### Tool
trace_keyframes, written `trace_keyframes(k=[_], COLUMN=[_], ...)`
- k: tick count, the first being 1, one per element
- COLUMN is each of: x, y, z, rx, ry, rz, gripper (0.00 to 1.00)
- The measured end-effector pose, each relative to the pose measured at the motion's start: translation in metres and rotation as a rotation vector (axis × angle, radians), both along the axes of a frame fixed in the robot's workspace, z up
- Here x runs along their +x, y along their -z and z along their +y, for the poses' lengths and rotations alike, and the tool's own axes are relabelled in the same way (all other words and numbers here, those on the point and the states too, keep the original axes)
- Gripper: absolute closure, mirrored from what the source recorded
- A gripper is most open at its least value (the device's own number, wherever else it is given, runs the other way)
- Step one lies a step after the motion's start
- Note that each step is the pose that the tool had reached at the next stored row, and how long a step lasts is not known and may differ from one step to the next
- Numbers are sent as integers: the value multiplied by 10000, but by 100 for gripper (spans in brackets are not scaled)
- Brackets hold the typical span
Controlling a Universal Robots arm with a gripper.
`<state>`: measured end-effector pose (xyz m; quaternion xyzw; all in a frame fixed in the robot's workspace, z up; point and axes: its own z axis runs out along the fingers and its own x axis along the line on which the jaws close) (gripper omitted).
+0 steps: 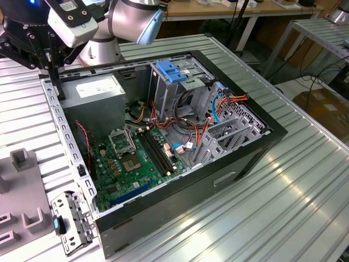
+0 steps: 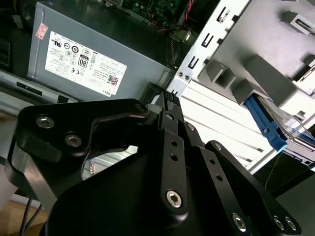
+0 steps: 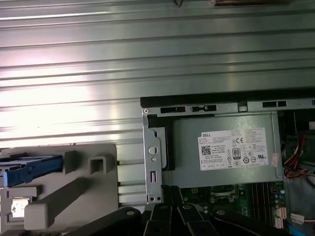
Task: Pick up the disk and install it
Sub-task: 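Reach for the disk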
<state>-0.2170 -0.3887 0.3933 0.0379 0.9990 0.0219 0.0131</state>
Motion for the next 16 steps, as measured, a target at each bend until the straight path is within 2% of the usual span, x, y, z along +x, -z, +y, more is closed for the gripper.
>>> trace_keyframes(k=[16], x=[-175], y=[0], z=[44], rx=[-1], ry=[-1], rz=[1], gripper=[89])
